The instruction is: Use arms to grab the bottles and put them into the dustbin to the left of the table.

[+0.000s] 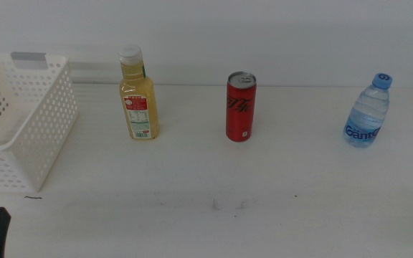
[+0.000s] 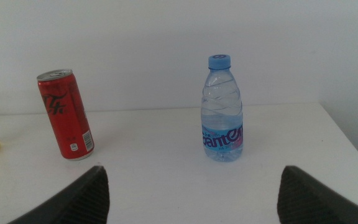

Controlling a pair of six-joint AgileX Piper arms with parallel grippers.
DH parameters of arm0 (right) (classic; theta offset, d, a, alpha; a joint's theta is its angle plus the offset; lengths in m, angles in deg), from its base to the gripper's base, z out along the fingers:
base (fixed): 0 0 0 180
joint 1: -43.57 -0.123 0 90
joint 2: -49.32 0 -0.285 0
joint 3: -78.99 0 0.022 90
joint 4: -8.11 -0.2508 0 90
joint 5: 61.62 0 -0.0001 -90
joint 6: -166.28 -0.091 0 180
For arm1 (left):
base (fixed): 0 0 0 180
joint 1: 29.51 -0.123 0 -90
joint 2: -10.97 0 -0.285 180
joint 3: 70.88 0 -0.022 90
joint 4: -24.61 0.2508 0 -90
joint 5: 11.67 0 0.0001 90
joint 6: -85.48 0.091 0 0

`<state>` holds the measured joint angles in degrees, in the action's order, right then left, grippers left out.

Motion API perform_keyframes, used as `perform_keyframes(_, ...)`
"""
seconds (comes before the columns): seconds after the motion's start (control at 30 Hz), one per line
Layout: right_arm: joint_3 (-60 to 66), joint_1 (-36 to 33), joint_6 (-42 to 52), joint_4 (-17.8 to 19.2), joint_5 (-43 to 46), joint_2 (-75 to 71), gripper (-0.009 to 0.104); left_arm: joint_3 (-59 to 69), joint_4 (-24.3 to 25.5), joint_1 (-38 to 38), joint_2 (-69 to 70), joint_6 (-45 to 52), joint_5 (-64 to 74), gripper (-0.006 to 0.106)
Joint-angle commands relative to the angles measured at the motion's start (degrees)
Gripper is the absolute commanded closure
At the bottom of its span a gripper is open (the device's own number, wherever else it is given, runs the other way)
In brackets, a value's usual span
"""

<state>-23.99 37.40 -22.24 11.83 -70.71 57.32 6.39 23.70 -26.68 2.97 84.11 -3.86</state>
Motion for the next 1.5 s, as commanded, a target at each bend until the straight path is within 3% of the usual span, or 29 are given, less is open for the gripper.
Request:
perform_keyframes(0.0, 0.2, 0.5, 0.6, 0.4, 0.0, -0.2, 0.004, -0.1, 0.1, 0.2, 0.2, -0.1, -0.8, 0.007)
perform_keyframes(0.5, 0.2, 0.5, 0.6, 0.4, 0.0, -0.2, 0.004, -0.1, 0.0, 2.4, -4.2, -0.1, -5.1, 0.007)
perform_keyframes(0.87, 0.2, 0.5, 0.6, 0.4, 0.0, -0.2, 0.004, -0.1, -2.3, 16.2, -53.2, -0.1, -52.3, 0.007)
perform_keyframes(1.03, 0.2, 0.5, 0.6, 0.4, 0.0, -0.2, 0.004, -2.3, 1.7, 18.4, -71.2, -0.5, -64.8, 0.007)
perform_keyframes(1.33, 0.2, 0.5, 0.6, 0.4, 0.0, -0.2, 0.004, -19.3, 15.5, 18.9, -89.4, -7.2, -65.1, 0.007)
perform_keyframes(1.47, 0.2, 0.5, 0.6, 0.4, 0.0, -0.2, 0.004, -25.5, 13.6, 23.1, -94.1, -9.0, -63.1, 0.007)
